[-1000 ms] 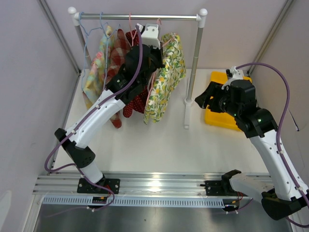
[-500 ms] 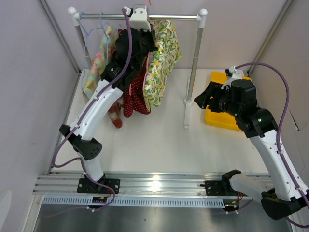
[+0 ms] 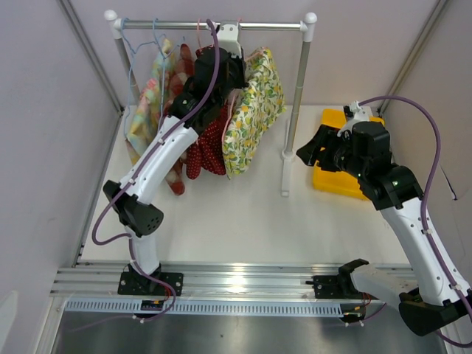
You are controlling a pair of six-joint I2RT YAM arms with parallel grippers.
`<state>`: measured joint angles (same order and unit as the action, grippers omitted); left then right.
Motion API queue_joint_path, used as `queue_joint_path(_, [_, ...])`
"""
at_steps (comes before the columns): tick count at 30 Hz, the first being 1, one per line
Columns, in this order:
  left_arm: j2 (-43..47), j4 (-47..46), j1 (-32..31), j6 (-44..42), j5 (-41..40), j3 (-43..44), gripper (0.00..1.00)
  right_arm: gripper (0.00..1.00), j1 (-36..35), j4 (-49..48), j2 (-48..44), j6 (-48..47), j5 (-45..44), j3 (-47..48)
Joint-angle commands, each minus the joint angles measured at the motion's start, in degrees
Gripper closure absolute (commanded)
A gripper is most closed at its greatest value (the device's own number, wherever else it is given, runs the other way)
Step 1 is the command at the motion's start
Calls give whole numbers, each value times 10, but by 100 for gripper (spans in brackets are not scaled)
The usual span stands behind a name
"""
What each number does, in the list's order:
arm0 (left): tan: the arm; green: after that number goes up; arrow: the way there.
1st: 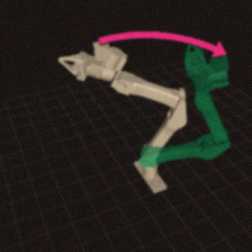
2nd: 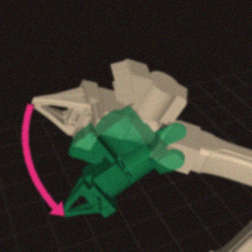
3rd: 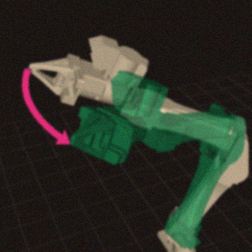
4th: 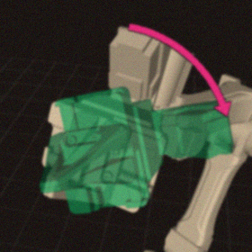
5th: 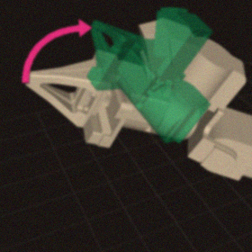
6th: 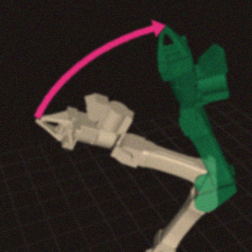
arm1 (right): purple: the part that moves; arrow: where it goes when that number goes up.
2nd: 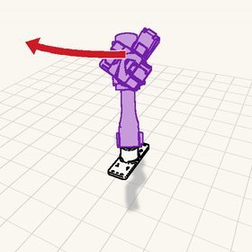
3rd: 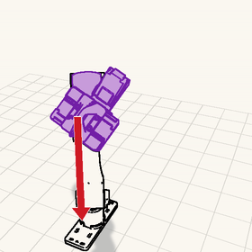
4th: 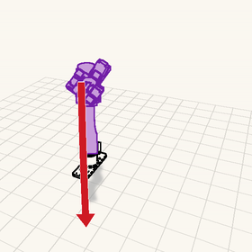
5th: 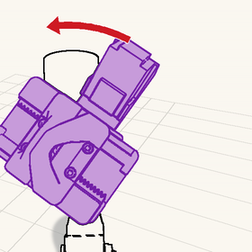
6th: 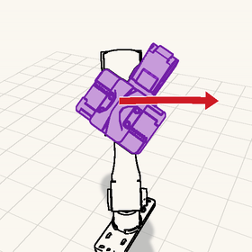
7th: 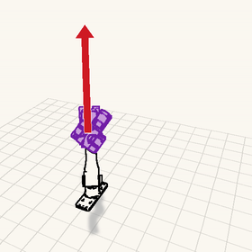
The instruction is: Place the skirt on the hanger
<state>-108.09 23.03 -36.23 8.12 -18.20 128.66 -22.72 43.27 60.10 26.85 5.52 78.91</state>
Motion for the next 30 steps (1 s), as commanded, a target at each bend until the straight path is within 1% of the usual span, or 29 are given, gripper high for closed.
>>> queue_joint_path(1, [37, -30, 2, 17, 15, -16, 87, 33, 3, -23, -4, -11, 9, -8])
queue_joint_path(2, [43, -34, 3, 16, 16, -21, 74, 33, 3, -26, -5, -9, 9, -10])
queue_joint_path(4, [57, -35, 2, 13, 18, -35, 57, 33, 3, -27, -5, -9, 10, -14])
queue_joint_path(5, [61, -34, 2, 11, 18, -38, 45, 32, 3, -29, -6, -9, 11, -16])
queue_joint_path(6, [67, -34, 2, 9, 21, -41, 42, 32, 3, -29, -6, -8, 11, -17])
queue_joint_path(8, [89, -33, 2, 8, 25, -60, 38, 31, 3, -31, -8, -9, 10, -19])
queue_joint_path(9, [98, -34, 2, 7, 32, -72, 35, 31, 3, -33, -9, -10, 8, -21])
queue_joint_path(12, [141, -33, 2, 7, 50, -106, 30, 30, 4, -36, -13, -13, 10, -24])
queue_joint_path(16, [197, -1, 2, 11, 85, -138, 27, 27, 4, -36, -22, -19, 12, -38])
queue_joint_path(18, [241, 12, 2, 19, 99, -183, 25, 25, 5, -37, -31, -21, 10, -42])
queue_joint_path(19, [258, 12, 2, 21, 111, -197, 14, 23, 5, -37, -34, -22, 11, -45])
queue_joint_path(20, [297, 13, 2, 29, 115, -234, 10, 22, 4, -42, -38, -22, 13, -51])
queue_joint_path(21, [318, 15, 1, 33, 126, -272, 10, 18, 5, -43, -45, -23, 18, -53])
queue_joint_path(22, [338, 16, 2, 33, 126, -314, 10, 17, 6, -42, -48, -24, 17, -55])
queue_joint_path(23, [361, 21, 2, 40, 132, -335, 10, 15, 5, -40, -51, -25, 18, -59])
queue_joint_path(24, [408, 22, 1, 42, 135, -402, 10, 13, 5, -39, -59, -26, 17, -63])
queue_joint_path(25, [432, 23, 1, 43, 140, -424, 10, 8, 5, -37, -63, -27, 14, -68])
queue_joint_path(26, [457, 26, 1, 44, 144, -444, 10, 1, 5, -36, -67, -29, 12, -73])
queue_joint_path(27, [506, 29, 1, 46, 146, -502, 9, 1, 5, -34, -77, -29, 7, -83])
queue_joint_path(30, [567, 48, 1, 50, 160, -562, 8, 1, 6, -29, -92, -25, -10, -102])
